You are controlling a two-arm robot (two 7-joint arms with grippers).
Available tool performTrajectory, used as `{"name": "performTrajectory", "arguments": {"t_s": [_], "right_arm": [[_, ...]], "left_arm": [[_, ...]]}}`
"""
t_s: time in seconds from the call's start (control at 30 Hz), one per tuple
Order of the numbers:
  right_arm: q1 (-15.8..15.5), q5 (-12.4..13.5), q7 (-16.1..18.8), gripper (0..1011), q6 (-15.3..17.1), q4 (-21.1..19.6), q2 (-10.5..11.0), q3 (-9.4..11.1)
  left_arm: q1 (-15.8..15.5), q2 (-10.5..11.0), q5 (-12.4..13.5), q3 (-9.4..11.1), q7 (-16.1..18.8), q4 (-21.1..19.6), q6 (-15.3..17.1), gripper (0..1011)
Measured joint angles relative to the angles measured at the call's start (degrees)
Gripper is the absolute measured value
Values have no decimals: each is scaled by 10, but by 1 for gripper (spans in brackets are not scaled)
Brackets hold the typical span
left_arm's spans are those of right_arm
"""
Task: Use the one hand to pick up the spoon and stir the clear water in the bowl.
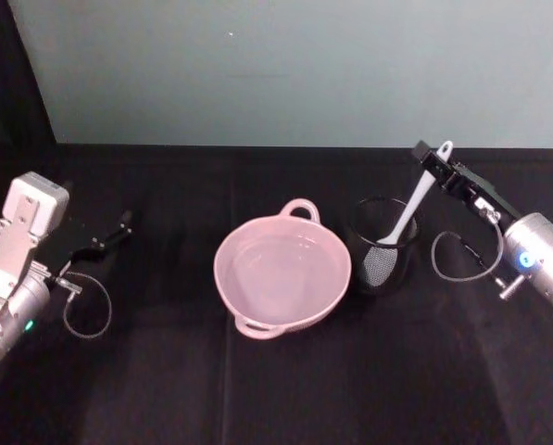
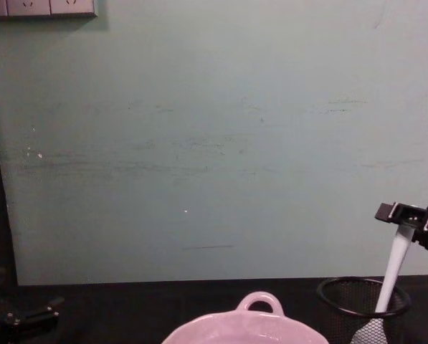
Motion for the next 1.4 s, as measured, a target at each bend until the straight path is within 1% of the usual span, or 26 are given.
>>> {"name": "performTrajectory", "arguments": {"t_s": [0.07, 0.1, 0.13, 0.2, 0.23, 0.3, 0.33, 0.43, 0.5, 0.53, 0.63, 0.73, 0.8, 0.83, 0.87, 0.9, 0.93, 0.97, 1.0, 1.07, 1.17, 1.2, 1.3, 1.4], "right_arm": [[-4, 1, -2, 554, -1, -5, 4, 0], [-6, 2, -4, 490, -3, -7, 6, 0], [-7, 2, -4, 490, -3, -8, 7, 0], [-9, 3, -4, 430, -4, -10, 10, 0], [-11, 4, -4, 370, -4, -11, 11, 0], [-12, 7, -4, 330, -5, -11, 14, 0], [-12, 7, -4, 273, -5, -11, 15, 0], [-12, 10, -2, 218, -6, -12, 17, 0], [-13, 11, -1, 137, -7, -14, 18, 0], [-13, 12, -1, 123, -7, -16, 18, -1], [-17, 11, 0, 111, -11, -30, 23, -3], [-22, 1, 1, 111, -18, -50, 33, -6], [-26, -15, -2, 111, -24, -70, 42, -10], [-29, -29, -6, 111, -28, -86, 50, -12], [-29, -29, -6, 111, -28, -86, 50, -12], [-30, -45, -10, 111, -29, -105, 58, -15], [-30, -45, -10, 111, -29, -105, 58, -15], [-31, -67, -17, 111, -28, -130, 71, -17], [-31, -67, -17, 111, -28, -130, 71, -17], [-30, -93, -26, 111, -20, -159, 85, -20], [-27, -109, -29, 111, -11, -180, 95, -21], [-24, -116, -31, 111, -4, -193, 101, -21], [-19, -123, -31, 111, 8, -210, 108, -20], [-10, -130, -28, 111, 26, -231, 114, -16]], "left_arm": [[0, 0, 0, 0, 0, 0, 0, 1011], [0, 0, 0, 0, 0, 0, 0, 1011], [0, 0, 0, 0, 0, 0, 0, 1011], [0, 0, 0, 0, 0, 0, 0, 1011], [0, 0, 0, 0, 0, 0, 0, 1011], [0, 0, 0, 0, 0, 0, 0, 1011], [0, 0, 0, 0, 0, 0, 0, 1012], [0, 0, 0, 0, 0, 0, 0, 1011], [0, 0, 0, 0, 0, 0, 0, 1011], [0, 0, 0, 0, 0, 0, 0, 1011], [0, 0, 0, 0, 0, 0, 0, 1011], [0, 0, 0, 0, 0, 0, 0, 1011], [0, 0, 0, 0, 0, 0, 0, 1011], [0, 0, 0, 0, 0, 0, 0, 1011], [0, 0, 0, 0, 0, 0, 0, 1011], [0, 0, 0, 0, 0, 0, 0, 1011], [0, 0, 0, 0, 0, 0, 0, 1011], [0, 0, 0, 0, 0, 0, 0, 1011], [0, 0, 0, 0, 0, 0, 0, 1011], [0, 0, 0, 0, 0, 0, 0, 1011], [0, 0, 0, 0, 0, 0, 0, 1011], [0, 0, 0, 0, 0, 0, 0, 1011], [0, 0, 0, 0, 0, 0, 0, 1011], [0, 0, 0, 0, 0, 0, 0, 1011]]}}
